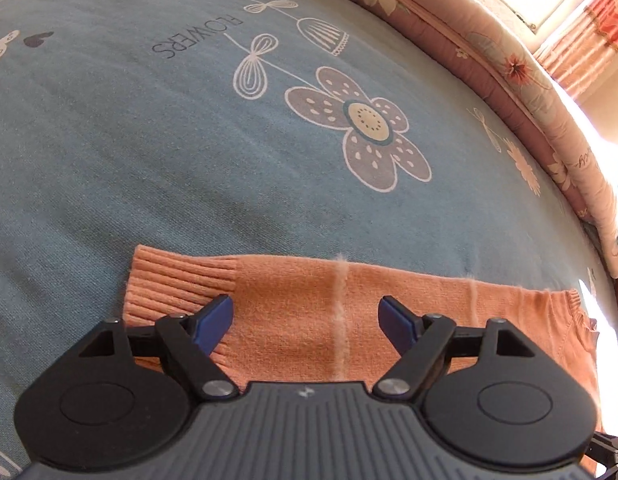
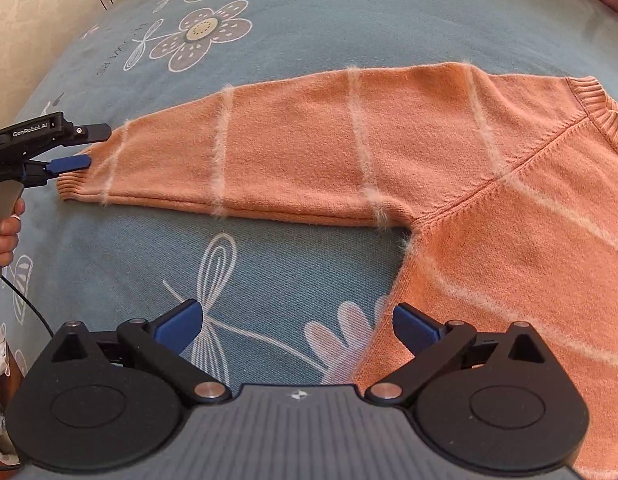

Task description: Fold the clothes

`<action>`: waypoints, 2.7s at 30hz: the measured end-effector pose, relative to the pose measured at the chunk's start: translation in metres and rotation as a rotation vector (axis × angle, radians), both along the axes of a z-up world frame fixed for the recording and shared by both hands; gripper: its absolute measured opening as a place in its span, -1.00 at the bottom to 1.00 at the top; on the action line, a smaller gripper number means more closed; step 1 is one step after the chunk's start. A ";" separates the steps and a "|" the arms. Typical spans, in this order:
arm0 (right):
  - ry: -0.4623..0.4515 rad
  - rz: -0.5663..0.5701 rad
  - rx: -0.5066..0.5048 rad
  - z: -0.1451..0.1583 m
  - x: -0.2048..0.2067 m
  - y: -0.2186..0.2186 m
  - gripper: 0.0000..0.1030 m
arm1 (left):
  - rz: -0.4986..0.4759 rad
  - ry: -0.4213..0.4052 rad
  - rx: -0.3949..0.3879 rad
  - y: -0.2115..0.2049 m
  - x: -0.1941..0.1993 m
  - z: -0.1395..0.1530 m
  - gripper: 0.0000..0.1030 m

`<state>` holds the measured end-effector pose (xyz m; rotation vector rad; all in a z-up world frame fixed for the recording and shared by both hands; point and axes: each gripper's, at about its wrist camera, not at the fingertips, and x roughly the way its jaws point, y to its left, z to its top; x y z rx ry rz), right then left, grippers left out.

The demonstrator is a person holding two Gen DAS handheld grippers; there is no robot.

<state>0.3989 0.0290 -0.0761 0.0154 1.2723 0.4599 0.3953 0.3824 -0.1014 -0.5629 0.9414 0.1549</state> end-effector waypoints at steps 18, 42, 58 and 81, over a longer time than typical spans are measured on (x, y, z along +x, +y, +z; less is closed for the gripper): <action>-0.336 0.109 -0.076 -0.002 0.053 0.054 0.42 | -0.239 0.044 0.308 -0.045 0.007 -0.003 0.58; -0.477 -0.056 -0.100 -0.005 0.110 0.058 0.50 | -0.234 0.063 0.306 -0.049 0.006 -0.006 0.63; -0.456 -0.220 -0.161 -0.022 0.128 -0.002 0.63 | -0.227 0.081 0.323 -0.054 0.011 -0.008 0.73; -0.376 -0.242 -0.058 -0.013 0.144 -0.045 0.71 | -0.266 0.040 0.335 -0.071 0.008 0.019 0.74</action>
